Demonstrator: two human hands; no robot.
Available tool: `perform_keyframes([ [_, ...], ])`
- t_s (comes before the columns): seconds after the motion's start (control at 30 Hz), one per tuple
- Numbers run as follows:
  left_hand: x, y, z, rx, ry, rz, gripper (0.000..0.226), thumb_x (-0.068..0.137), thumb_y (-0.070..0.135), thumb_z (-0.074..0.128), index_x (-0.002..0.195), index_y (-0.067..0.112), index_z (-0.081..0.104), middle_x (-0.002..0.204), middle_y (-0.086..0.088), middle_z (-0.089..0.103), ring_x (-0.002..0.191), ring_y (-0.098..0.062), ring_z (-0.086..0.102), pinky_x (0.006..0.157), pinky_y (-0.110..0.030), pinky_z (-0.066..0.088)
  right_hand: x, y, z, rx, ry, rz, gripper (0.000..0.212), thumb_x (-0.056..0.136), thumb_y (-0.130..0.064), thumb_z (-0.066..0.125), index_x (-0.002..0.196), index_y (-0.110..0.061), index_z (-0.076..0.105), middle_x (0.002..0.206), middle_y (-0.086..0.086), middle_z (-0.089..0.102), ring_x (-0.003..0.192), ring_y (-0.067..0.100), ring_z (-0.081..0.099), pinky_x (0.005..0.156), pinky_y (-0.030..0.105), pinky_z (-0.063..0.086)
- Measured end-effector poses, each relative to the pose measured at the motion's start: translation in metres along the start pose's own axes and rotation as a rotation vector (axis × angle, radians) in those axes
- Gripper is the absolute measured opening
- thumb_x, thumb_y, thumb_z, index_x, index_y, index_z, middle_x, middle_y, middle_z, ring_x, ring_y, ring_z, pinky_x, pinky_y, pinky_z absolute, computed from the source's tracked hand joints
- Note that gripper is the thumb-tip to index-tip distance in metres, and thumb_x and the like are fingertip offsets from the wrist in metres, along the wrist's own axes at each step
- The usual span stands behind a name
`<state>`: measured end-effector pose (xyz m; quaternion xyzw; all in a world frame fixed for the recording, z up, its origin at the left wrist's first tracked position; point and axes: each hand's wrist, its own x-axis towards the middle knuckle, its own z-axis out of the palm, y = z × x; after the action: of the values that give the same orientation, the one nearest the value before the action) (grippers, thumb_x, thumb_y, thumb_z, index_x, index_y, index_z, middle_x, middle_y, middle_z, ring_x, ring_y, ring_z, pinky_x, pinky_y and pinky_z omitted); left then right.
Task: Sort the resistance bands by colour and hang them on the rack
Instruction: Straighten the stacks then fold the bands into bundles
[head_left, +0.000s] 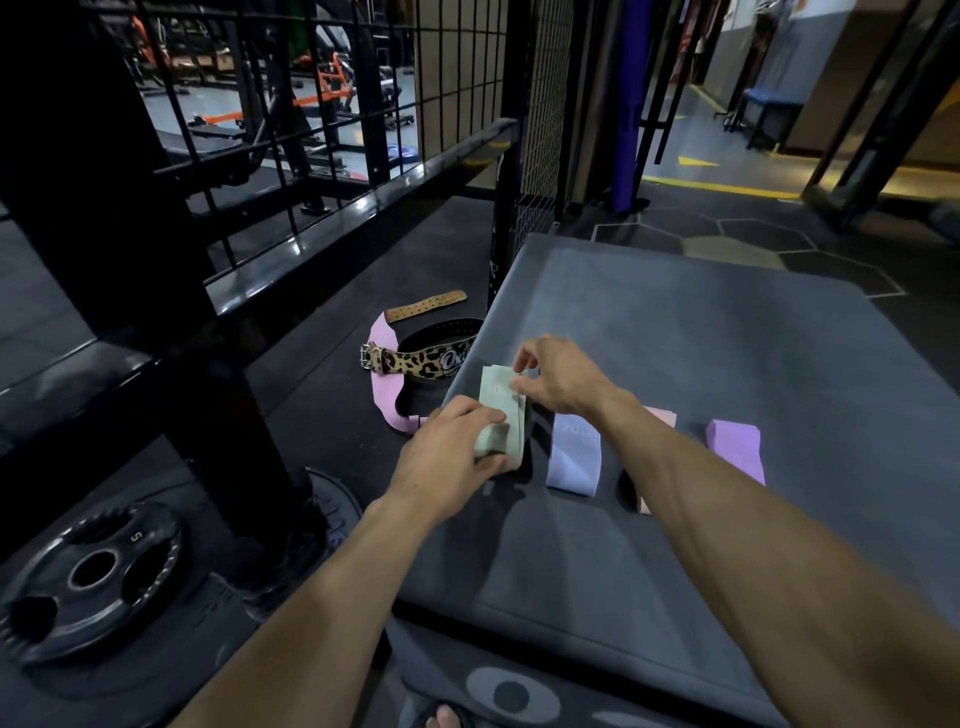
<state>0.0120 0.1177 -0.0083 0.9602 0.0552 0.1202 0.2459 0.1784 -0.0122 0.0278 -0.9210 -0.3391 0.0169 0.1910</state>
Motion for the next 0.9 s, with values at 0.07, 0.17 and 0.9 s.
perform_keyframes([
  [0.07,0.0,0.0,0.0,0.0,-0.002,0.002,0.052,0.085,0.051,0.073,0.133,0.035,0.057,0.13,0.016,0.049,0.118,-0.014,0.051,0.087,-0.04,0.053,0.0,0.0,-0.001,0.001,0.003,0.0,0.019,0.088,-0.031,0.071,0.1,-0.016,0.066,0.112,0.007,0.065,0.095,0.023,0.062,0.081,0.034,0.052],
  [0.17,0.0,0.0,0.0,0.001,0.007,0.008,0.052,0.085,0.051,0.073,0.132,0.035,0.058,0.129,0.017,0.049,0.118,-0.013,0.052,0.087,-0.04,0.053,-0.001,-0.002,-0.003,0.0,0.003,-0.003,0.019,0.089,-0.031,0.07,0.1,-0.016,0.066,0.112,0.007,0.064,0.097,0.024,0.062,0.085,0.038,0.054],
  [0.9,-0.025,0.13,0.024,0.015,-0.061,0.327,0.033,0.088,0.042,0.073,0.119,0.031,0.07,0.119,0.008,0.066,0.111,-0.023,0.054,0.094,-0.038,0.045,-0.202,0.092,-0.11,-0.005,0.177,0.328,0.016,0.094,-0.021,0.065,0.1,-0.008,0.072,0.103,0.01,0.075,0.1,0.03,0.068,0.086,0.035,0.048],
])
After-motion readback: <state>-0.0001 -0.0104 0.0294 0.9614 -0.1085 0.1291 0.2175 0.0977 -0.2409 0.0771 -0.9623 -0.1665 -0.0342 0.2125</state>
